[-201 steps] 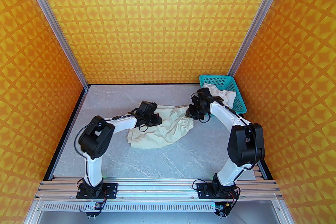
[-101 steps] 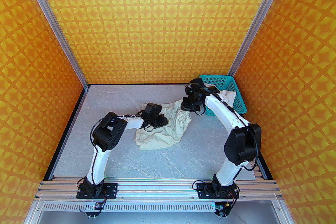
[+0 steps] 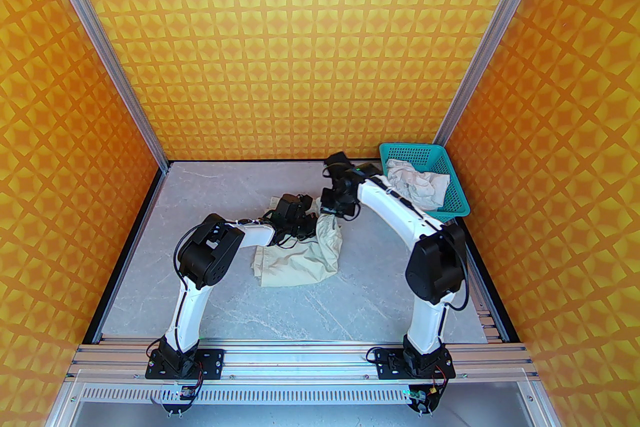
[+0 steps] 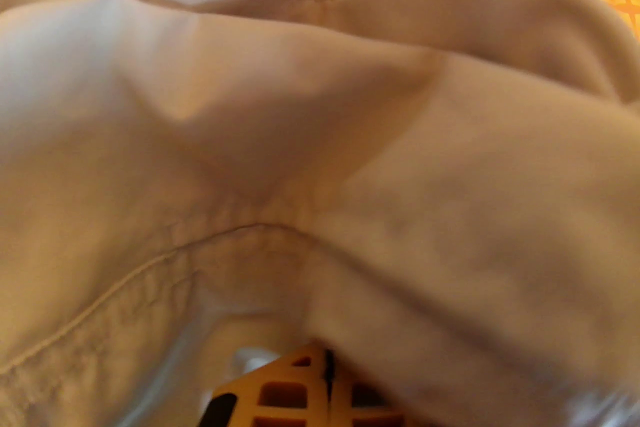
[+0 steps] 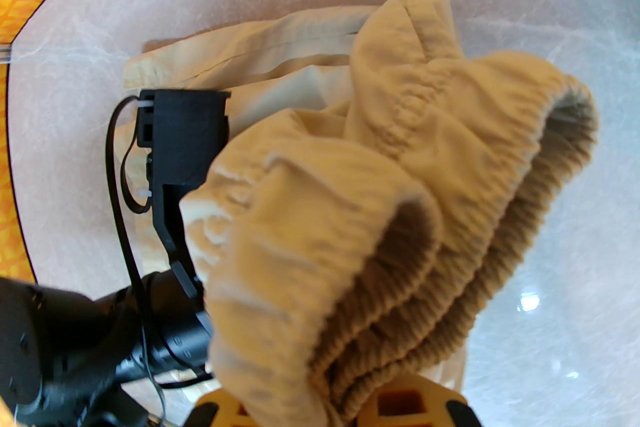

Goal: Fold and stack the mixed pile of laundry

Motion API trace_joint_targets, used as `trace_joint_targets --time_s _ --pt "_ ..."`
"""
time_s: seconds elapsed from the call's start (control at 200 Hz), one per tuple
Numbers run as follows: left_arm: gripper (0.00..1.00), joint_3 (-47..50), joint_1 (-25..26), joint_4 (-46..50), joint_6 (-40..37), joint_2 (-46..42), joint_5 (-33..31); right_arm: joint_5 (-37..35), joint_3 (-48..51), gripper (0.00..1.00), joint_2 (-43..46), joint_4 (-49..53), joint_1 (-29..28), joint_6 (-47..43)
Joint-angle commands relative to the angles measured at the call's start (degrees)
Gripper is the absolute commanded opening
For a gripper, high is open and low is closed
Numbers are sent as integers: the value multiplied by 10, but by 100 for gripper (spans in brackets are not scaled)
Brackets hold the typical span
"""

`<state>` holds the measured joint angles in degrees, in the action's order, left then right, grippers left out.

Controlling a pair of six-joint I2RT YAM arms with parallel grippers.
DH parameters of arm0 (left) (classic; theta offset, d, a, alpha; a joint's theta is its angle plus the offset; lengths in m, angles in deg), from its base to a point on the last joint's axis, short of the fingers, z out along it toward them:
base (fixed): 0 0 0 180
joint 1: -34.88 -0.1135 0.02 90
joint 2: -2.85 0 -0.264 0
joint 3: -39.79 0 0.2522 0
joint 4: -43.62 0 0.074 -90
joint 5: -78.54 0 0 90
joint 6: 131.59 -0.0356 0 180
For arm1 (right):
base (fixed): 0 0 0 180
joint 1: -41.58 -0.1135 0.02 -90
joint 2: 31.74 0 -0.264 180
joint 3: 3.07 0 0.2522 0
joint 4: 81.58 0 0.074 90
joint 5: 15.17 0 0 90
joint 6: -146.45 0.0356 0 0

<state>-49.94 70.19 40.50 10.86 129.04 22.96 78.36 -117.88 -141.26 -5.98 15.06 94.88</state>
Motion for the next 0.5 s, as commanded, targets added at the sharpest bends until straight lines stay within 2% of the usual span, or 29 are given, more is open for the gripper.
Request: trace_joint_targets --time_s 0.0,0.155,0.41,0.495 --pt "0 16 -5 -6 -18 -24 14 -55 -17 0 2 21 3 33" --pt "1 56 -35 19 -54 -89 14 -102 -16 0 26 56 13 -10" --pt "11 131 -107 167 -182 -209 10 -133 1 0 65 109 66 -95" --pt "11 165 -136 213 -218 -239 -18 -132 -8 0 63 116 68 -106"
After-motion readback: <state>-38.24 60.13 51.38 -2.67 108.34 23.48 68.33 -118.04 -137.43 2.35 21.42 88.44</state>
